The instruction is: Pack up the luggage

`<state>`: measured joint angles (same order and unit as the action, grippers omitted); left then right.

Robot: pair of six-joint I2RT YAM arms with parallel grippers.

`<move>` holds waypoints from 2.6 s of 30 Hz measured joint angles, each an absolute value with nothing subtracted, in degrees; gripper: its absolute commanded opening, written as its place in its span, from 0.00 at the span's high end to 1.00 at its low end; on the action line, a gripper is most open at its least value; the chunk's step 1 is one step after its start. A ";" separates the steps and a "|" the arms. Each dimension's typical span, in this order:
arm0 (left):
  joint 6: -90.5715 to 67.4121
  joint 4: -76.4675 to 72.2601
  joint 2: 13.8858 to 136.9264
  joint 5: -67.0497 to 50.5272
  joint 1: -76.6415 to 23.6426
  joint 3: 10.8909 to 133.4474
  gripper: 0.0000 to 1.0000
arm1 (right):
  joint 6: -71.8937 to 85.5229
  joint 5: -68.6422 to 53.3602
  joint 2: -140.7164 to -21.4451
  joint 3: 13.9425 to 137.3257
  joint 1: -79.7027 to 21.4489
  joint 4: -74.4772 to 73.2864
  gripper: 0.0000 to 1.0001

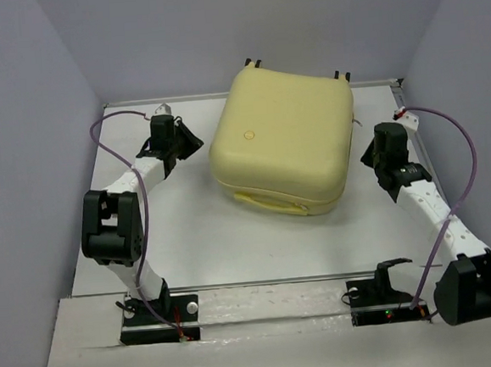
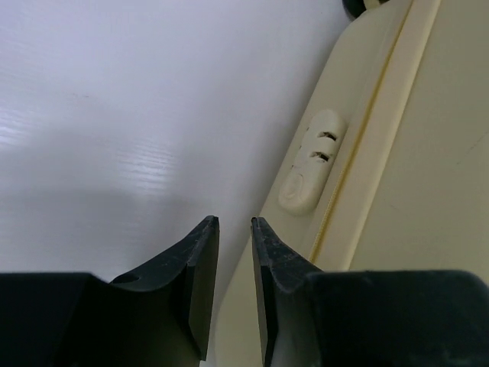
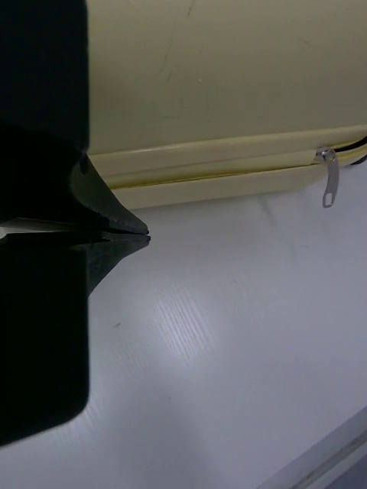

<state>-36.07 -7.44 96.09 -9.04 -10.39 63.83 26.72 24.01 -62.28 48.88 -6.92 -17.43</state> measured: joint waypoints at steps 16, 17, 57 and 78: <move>-42.74 -22.22 87.64 -3.46 -16.47 45.32 0.69 | 22.61 -11.46 -87.29 58.06 -0.23 -7.79 0.93; -42.81 -22.83 85.86 -2.00 -17.08 43.51 0.69 | 21.91 -13.06 -89.86 60.64 -0.05 -7.51 0.93; -42.15 -4.86 46.61 24.73 -44.71 37.74 0.11 | 27.03 -14.85 -56.25 45.12 -11.70 0.54 0.80; -45.78 -13.28 89.80 -12.97 -0.56 62.61 0.01 | 29.10 -25.61 -37.89 27.22 -11.70 -1.02 0.54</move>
